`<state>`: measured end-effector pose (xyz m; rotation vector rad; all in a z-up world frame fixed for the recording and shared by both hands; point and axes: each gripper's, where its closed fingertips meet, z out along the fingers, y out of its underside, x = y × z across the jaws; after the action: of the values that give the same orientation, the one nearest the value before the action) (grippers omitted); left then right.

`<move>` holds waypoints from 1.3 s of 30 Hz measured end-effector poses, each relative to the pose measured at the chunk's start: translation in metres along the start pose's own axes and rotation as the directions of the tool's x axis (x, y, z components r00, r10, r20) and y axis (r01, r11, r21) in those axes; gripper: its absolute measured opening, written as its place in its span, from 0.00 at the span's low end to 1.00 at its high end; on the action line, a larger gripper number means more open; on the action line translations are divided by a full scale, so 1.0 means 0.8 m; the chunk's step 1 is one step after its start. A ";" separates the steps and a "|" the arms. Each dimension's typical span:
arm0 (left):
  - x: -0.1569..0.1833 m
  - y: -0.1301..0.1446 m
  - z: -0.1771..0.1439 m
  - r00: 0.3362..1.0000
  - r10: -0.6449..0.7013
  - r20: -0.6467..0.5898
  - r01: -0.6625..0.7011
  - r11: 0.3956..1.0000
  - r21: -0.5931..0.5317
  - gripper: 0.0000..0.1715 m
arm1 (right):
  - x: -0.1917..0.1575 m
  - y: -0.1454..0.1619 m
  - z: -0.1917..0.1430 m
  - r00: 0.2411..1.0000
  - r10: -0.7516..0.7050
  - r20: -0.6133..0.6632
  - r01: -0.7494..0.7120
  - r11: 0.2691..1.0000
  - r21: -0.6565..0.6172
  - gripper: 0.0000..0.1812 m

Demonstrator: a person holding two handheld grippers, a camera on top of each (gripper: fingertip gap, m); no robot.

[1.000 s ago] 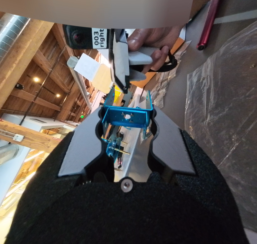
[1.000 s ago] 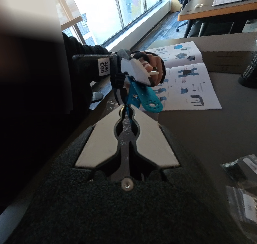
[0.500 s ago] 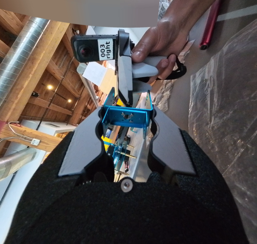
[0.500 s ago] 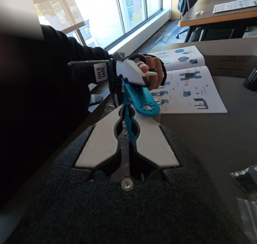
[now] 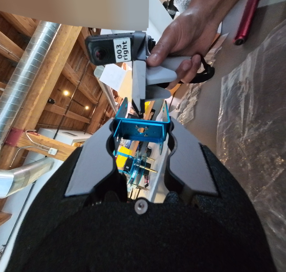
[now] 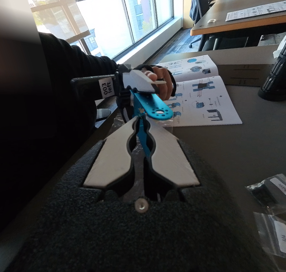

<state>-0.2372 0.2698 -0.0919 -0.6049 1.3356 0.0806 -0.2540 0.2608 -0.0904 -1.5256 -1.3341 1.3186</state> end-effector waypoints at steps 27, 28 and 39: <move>-0.019 -0.031 -0.009 0.753 -0.568 -0.333 0.615 0.787 0.049 0.39 | -0.023 -0.029 -0.024 0.579 -0.793 -0.189 0.783 0.606 -0.142 0.02; -0.023 -0.036 -0.010 0.730 -0.586 -0.353 0.639 0.767 0.049 0.39 | -0.024 -0.032 -0.021 0.530 -0.826 -0.193 0.815 0.559 -0.154 0.02; -0.106 -0.103 -0.016 0.525 -0.653 -0.546 0.802 0.595 0.059 0.38 | -0.091 -0.127 -0.030 0.077 -0.962 -0.261 0.973 0.129 -0.190 0.01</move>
<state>-0.2378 0.2182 0.0154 -0.9235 1.4033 -1.0494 -0.2522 0.2151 0.0285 -0.3792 -1.5687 0.1189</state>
